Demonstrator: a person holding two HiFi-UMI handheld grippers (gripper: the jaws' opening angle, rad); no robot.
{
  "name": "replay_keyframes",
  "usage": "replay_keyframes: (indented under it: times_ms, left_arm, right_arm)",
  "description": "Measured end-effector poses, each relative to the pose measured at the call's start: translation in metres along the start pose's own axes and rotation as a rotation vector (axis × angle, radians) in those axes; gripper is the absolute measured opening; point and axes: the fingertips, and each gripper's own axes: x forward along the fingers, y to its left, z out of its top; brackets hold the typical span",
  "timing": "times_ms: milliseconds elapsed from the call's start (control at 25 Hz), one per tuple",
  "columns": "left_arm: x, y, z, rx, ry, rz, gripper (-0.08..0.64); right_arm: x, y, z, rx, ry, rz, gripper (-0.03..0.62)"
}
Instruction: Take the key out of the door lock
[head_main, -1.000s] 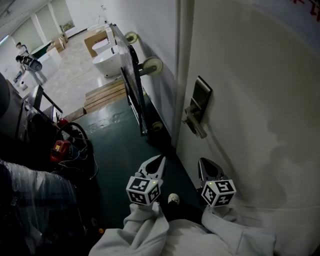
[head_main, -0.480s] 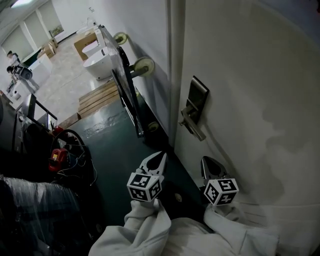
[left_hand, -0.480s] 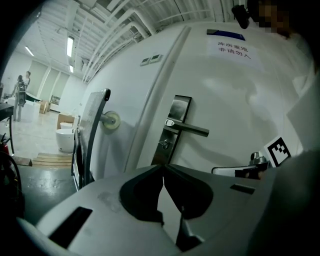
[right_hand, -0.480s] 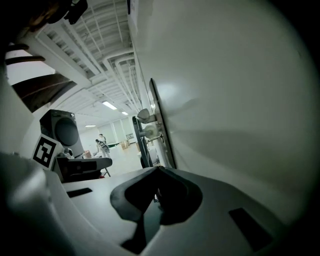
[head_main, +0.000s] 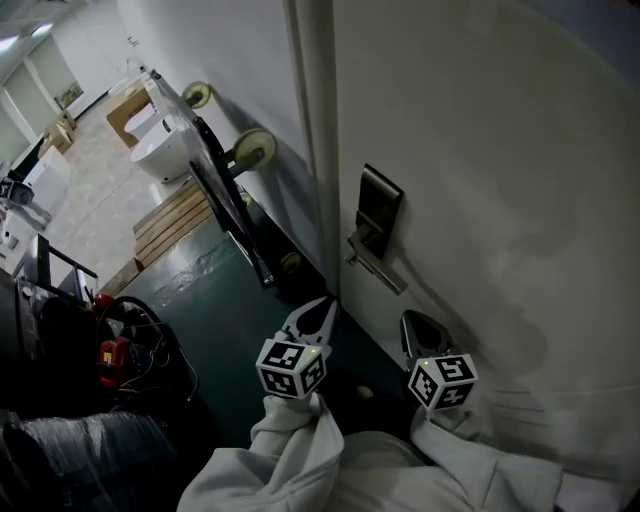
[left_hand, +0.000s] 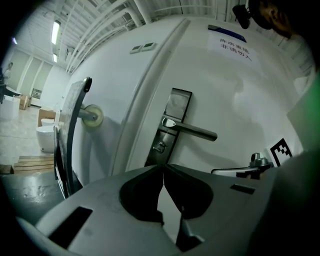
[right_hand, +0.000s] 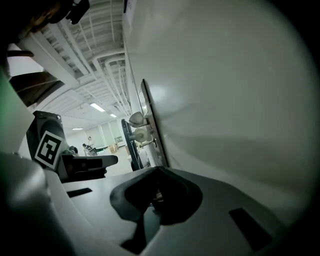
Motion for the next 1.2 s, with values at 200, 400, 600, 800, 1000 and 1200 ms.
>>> replay_keyframes:
  times_ms: [200, 400, 600, 800, 1000, 1200]
  left_arm:
    - [0.014, 0.000, 0.001, 0.020, 0.041, -0.079, 0.020]
    - [0.024, 0.005, 0.006, 0.043, 0.058, -0.130, 0.020]
    - [0.031, 0.013, 0.010, 0.052, 0.073, -0.179, 0.020]
    - [0.036, 0.017, 0.014, 0.052, 0.077, -0.231, 0.020]
    - [0.043, 0.018, 0.009, -0.034, 0.092, -0.270, 0.020]
    - [0.049, 0.012, 0.011, -0.215, 0.091, -0.362, 0.020]
  right_arm:
    - [0.001, -0.005, 0.000, 0.038, -0.021, -0.072, 0.051]
    - [0.003, -0.005, -0.001, 0.063, -0.037, -0.127, 0.051]
    - [0.010, -0.001, -0.001, 0.077, -0.049, -0.165, 0.052]
    - [0.014, 0.004, -0.008, 0.090, -0.042, -0.193, 0.051]
    - [0.010, 0.005, -0.016, 0.104, -0.030, -0.225, 0.051]
    - [0.011, 0.001, -0.012, 0.103, -0.032, -0.248, 0.052]
